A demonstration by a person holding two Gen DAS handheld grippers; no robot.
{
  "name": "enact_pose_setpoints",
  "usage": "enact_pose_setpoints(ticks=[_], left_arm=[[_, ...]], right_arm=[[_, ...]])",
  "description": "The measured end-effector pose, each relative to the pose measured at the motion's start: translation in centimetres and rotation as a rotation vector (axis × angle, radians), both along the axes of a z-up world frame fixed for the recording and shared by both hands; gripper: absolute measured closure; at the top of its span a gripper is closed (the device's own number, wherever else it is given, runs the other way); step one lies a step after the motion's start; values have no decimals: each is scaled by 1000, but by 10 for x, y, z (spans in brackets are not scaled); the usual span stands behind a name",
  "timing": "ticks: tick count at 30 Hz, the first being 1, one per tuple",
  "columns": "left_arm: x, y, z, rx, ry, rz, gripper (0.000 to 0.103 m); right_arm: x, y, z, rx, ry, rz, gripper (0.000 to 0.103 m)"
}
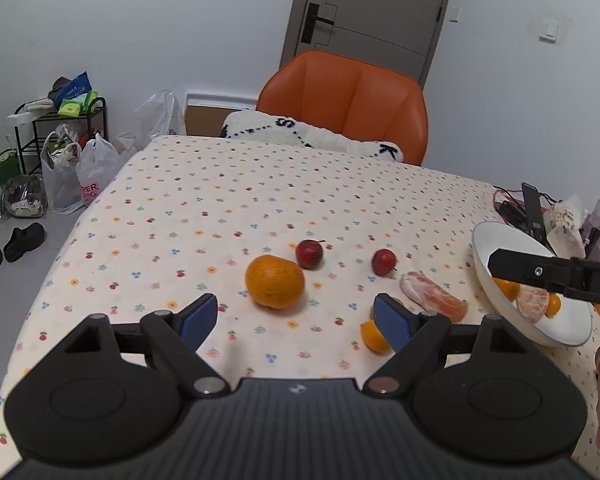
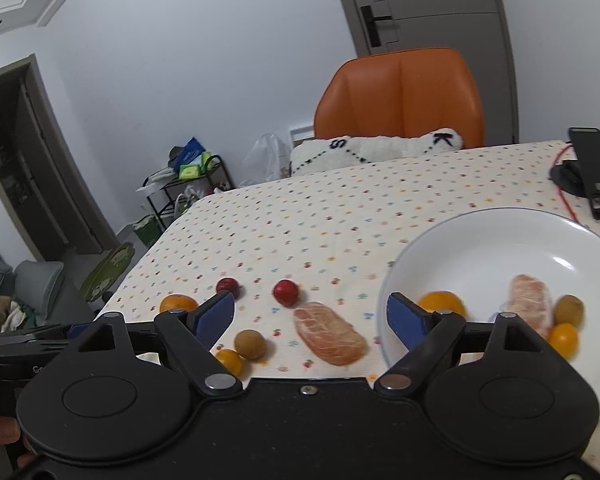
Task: Organize fruits
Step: 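Grasp another large orange with the left tool while the right tool approaches a red plum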
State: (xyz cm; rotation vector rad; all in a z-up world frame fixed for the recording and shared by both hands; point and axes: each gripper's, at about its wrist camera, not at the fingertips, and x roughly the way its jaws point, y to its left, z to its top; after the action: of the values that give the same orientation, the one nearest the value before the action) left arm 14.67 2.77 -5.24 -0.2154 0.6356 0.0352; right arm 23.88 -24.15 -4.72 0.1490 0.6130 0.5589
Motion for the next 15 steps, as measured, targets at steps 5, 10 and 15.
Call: enact_pose_setpoints(ticks=[5, 10, 15], left_arm=[[5, 11, -3, -13, -11, 26, 20], [14, 16, -7, -28, -5, 24, 23], [25, 17, -12, -38, 3, 15, 29]], right_arm=[[8, 14, -5, -3, 13, 26, 29], [16, 29, -8, -21, 25, 56, 38], [26, 39, -12, -35, 41, 74, 43]])
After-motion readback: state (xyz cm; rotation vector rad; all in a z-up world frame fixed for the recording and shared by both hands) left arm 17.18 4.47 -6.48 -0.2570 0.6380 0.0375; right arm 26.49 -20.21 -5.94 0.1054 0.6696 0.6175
